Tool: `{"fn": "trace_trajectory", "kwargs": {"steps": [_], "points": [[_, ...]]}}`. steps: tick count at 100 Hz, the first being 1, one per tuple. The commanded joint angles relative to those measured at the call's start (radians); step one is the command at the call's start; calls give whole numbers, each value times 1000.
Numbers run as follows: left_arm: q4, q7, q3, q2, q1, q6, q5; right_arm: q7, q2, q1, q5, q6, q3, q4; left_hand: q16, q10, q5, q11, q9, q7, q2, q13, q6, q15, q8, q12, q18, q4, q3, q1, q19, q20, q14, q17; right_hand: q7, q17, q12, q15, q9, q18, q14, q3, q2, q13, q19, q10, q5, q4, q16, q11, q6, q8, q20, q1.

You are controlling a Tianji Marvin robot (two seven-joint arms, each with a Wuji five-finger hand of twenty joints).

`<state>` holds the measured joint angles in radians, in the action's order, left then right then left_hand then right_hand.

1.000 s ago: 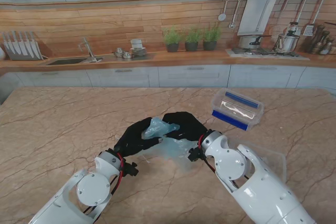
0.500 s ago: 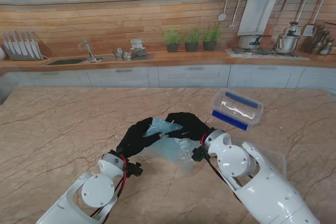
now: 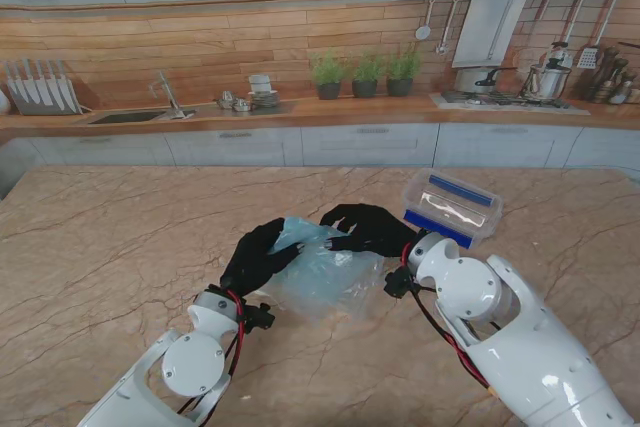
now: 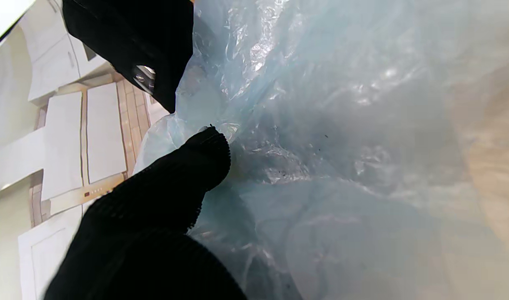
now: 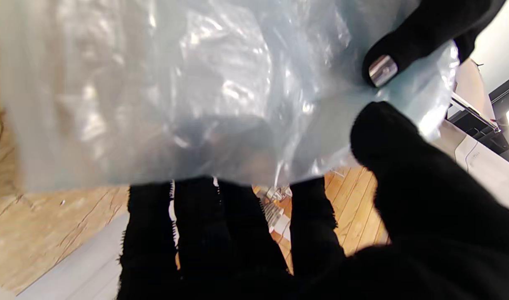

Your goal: Fold the bubble film and place it into the plastic crate

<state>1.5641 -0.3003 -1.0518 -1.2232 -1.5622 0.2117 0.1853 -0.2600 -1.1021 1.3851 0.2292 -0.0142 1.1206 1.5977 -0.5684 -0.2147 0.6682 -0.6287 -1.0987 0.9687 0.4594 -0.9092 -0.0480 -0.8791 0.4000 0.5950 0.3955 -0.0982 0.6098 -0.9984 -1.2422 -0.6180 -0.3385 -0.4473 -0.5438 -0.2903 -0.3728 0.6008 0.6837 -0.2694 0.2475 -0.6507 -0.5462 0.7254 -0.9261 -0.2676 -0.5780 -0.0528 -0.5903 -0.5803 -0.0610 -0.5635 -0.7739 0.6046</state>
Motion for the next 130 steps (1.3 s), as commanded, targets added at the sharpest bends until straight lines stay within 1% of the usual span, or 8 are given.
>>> {"fn": "trace_trajectory", "kwargs": {"steps": [1,15,27,63,79,87,108,130], "points": [[4,-20,-3,-12,-14,-16,-14,-2,8,8,-1,-8,17,16,-10,28,18,8,-30,38,30,-18,22,-9,-10,-8,21,-14,30,-3,-46,-14,-5,-15,15,21,14,-76,-44,-16,6,27,11,-37,55,15,38,28,36,31,-8,-11,21,-40],[5,-78,-6,-26,-20,-49,-8,2,9,24,1,-20,61,36,-6,32,-10,17,-9,48,8,4,25,-5,7,0,24,-17,12,-15,-102,-27,-12,-86,26,37,22,-179,-87,-12,2,54,11,-94,137,18,68,25,80,67,-10,-12,32,-65],[3,-110,-16,-35,-26,-43,-17,7,15,27,58,-44,99,35,-8,33,-16,16,-5,49,7,8,33,-16,13,2,17,-12,15,-17,-131,-28,-16,-128,27,31,21,-214,-99,3,-34,63,9,-113,187,24,85,26,90,76,-14,-13,27,-61],[48,-165,-64,-52,-57,-37,-84,36,45,5,439,-92,171,-54,4,36,-44,87,41,23,-33,76,45,24,30,31,-8,-18,3,-60,-158,-14,-12,-137,-1,16,16,-220,-117,42,-75,22,-8,-126,288,31,105,26,94,48,-3,-25,29,-41],[71,-182,-92,-57,-77,-12,-125,123,44,-34,579,-48,143,-141,-10,36,-47,108,48,15,-40,84,47,16,36,38,-40,-17,-8,-67,-196,-19,-11,-143,-5,-6,15,-179,-110,34,-67,-35,-32,-119,283,21,91,21,86,7,32,-15,11,-39],[81,-191,-109,-58,-88,5,-130,131,49,-59,632,-30,130,-187,-16,41,-49,110,49,13,-42,81,50,10,37,41,-45,-16,-12,-66,-204,-21,-9,-144,-2,-4,19,-171,-125,26,-72,-55,-33,-130,279,23,120,17,89,-3,19,-11,7,-54],[109,-230,-154,-65,-119,49,-145,171,52,-105,688,36,100,-284,-27,42,-52,112,50,10,-45,79,51,2,38,42,-52,-15,-16,-63,-212,-20,-4,-145,-12,20,26,-167,-163,20,-65,-72,-36,-167,277,19,177,15,95,-12,8,-9,5,-63],[125,-245,-177,-67,-138,64,-156,235,46,-150,689,86,52,-382,-33,43,-55,109,53,8,-49,84,52,2,40,44,-57,-14,-20,-62,-213,-18,0,-136,-35,18,26,-127,-174,29,-69,-103,-50,-167,253,21,199,15,93,-55,26,2,8,-66]]}}
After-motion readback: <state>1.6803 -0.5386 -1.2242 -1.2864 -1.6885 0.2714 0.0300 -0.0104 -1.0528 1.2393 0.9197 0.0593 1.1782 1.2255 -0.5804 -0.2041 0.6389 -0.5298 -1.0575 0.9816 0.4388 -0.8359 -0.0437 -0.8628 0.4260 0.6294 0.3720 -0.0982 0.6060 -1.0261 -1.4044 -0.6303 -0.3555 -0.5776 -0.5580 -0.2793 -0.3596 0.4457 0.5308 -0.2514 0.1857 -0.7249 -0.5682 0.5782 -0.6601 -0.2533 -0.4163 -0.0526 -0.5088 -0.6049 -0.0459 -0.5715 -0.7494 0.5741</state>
